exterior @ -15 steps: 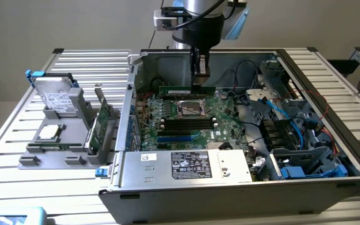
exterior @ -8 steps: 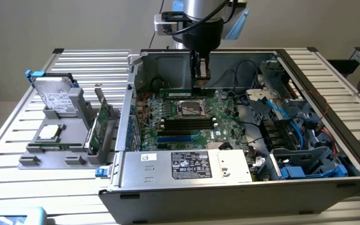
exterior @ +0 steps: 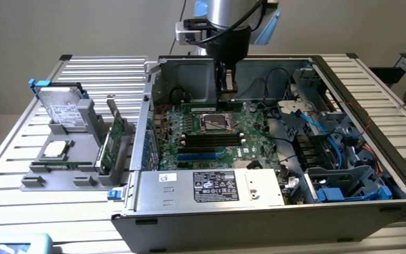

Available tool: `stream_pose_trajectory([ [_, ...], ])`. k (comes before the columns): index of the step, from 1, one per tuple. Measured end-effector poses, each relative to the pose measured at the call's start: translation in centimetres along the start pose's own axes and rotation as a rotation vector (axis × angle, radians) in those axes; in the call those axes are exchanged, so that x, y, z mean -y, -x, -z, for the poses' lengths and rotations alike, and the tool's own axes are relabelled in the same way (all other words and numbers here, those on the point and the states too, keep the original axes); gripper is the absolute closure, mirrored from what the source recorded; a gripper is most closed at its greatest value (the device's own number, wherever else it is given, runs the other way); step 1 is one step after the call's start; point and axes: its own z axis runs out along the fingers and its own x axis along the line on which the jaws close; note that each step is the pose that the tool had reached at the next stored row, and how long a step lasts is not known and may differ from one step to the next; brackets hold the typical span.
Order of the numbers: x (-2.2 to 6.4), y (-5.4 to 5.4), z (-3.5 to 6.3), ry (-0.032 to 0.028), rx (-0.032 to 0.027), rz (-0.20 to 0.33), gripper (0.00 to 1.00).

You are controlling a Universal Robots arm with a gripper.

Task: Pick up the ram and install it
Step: 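Insert the ram into the slot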

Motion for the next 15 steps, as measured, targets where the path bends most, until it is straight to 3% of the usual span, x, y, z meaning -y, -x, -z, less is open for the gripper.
stream_pose_trajectory([
  [5,0.17,0.24,-0.44,0.0001,-0.0133,0.001,0.87],
  [15,0.35,0.24,-0.99,0.0002,-0.0141,0.001,0.87],
])
